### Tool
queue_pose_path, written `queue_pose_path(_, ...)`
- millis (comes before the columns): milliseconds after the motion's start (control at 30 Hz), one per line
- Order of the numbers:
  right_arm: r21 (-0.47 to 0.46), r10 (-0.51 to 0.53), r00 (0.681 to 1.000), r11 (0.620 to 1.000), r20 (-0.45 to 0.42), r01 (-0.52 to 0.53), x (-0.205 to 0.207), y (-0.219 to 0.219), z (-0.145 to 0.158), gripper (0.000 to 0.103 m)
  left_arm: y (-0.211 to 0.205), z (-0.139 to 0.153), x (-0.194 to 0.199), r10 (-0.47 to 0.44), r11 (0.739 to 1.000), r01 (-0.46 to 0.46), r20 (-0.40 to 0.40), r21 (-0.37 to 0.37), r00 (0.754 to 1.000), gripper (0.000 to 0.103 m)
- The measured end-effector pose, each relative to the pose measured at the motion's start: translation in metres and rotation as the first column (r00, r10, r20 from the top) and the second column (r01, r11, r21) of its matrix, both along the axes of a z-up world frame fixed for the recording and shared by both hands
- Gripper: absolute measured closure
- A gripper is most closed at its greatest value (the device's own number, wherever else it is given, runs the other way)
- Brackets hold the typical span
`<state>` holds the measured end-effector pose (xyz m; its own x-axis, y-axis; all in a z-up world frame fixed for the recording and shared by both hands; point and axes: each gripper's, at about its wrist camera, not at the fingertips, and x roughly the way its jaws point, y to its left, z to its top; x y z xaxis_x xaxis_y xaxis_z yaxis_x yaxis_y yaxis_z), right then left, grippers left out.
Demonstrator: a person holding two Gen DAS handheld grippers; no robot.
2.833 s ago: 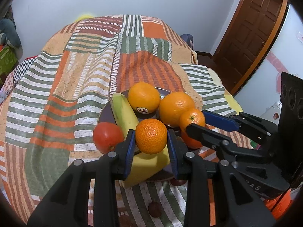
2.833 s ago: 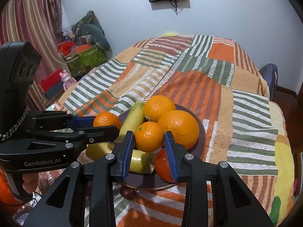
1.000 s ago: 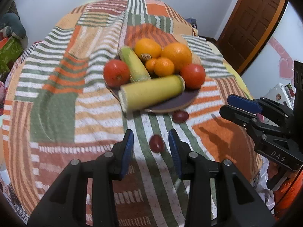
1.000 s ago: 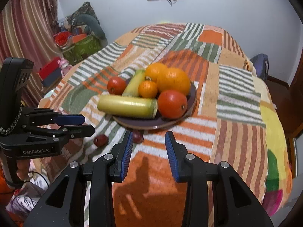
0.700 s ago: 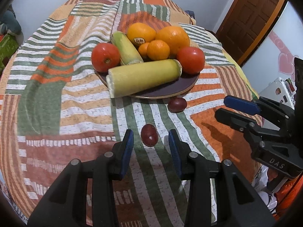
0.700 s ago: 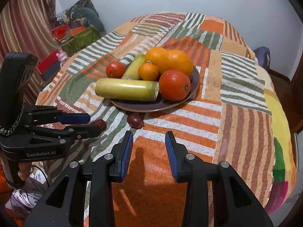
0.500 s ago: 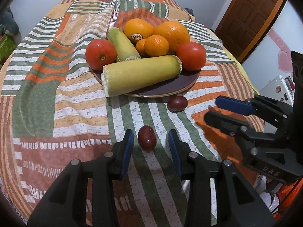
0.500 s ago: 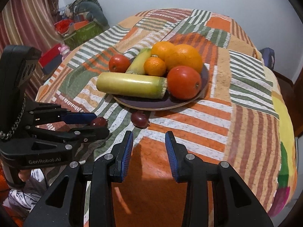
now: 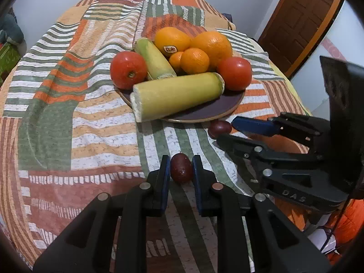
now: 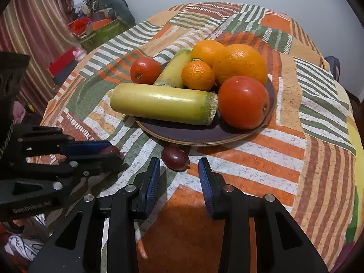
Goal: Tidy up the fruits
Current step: 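Grasp a small dark red plum with the left tool while the right tool grasps another plum, then lower the plum onto the plate with the left tool while the right tool lowers its plum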
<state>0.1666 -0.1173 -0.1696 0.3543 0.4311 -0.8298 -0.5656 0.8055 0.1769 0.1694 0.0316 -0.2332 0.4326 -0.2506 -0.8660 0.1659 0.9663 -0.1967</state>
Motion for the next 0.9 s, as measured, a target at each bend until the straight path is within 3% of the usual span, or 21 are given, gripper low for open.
queue_pose_path(133, 0.006, 0.008, 1.0, 1.0, 0.0, -0.008, 0.002, 0.004, -0.003, 0.071, 0.005, 0.004, 0.001, 0.013, 1.0, -0.013, 0.011, -0.006, 1.0, 0.084)
queue_pose_path(233, -0.004, 0.012, 1.0, 1.0, 0.011, -0.012, 0.002, 0.005, -0.003, 0.08, 0.005, 0.007, 0.0, 0.018, 1.0, -0.017, 0.021, -0.007, 1.0, 0.084)
queue_pose_path(533, 0.024, 0.007, 0.999, 1.0, 0.032, -0.007, -0.003, -0.001, 0.012, 0.08, 0.009, 0.028, 0.0, 0.028, 1.0, -0.027, 0.074, -0.015, 0.997, 0.084)
queue_pose_path(900, 0.069, -0.026, 0.991, 0.998, 0.132, 0.017, 0.001, -0.011, 0.048, 0.08, 0.008, 0.062, 0.022, 0.029, 0.999, -0.025, 0.17, -0.027, 0.985, 0.084)
